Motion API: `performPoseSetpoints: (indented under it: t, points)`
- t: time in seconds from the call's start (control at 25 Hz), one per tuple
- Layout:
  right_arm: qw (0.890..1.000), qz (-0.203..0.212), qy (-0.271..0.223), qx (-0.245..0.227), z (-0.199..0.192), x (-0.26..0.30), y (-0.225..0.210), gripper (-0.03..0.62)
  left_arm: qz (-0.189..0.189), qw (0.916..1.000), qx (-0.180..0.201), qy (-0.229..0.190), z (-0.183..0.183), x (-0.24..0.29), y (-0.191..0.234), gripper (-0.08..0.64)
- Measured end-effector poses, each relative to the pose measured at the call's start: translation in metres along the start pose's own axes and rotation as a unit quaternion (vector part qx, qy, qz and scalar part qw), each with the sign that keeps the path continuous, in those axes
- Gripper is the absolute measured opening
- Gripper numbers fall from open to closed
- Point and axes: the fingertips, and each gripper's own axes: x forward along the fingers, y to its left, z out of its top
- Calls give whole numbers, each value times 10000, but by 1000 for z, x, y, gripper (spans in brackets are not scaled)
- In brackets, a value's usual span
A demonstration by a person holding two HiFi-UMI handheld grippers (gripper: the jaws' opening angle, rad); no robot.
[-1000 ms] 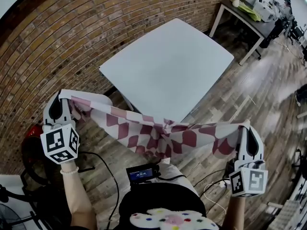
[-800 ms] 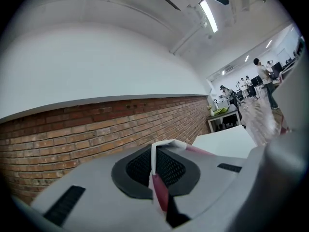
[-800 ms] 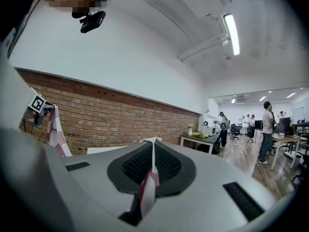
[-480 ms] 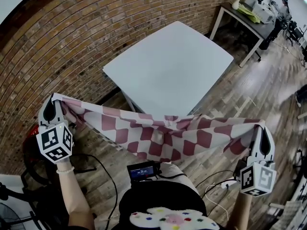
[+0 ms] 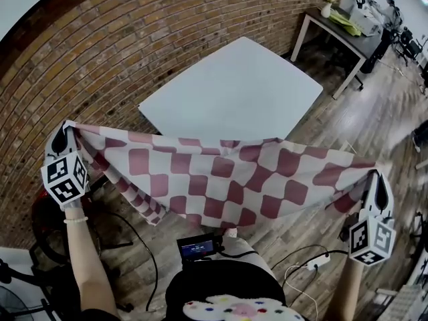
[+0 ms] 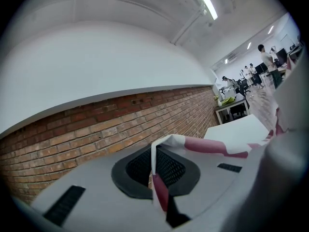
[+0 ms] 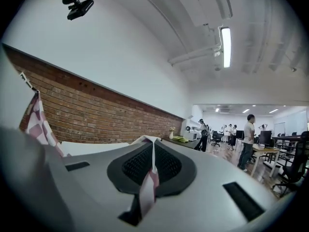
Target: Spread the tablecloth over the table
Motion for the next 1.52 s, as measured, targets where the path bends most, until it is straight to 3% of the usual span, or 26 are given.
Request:
performPoseSetpoints:
  t: [0.4,0.52,0.72,1.04,1.52]
  points:
    - [9998,200,70,60,-58,-7,-27,34,405,9987,-297,-28,-15,4,3,12]
    - [9998,193,107,8,-61,1,-30,32,510,9982,-305,-73,-3,19,11,14]
    - [9992,-89,381,-107,-41,60,-5,32,333,9993,-151,-39,36,139,22,14]
    - [9925,-723,969,-158,-59,113,8,32,-170,9998,104,59,51,285,-11,12]
    - [9828,-1213,1368,-250,-77,155,13,32,-655,9971,351,160,74,412,-78,12]
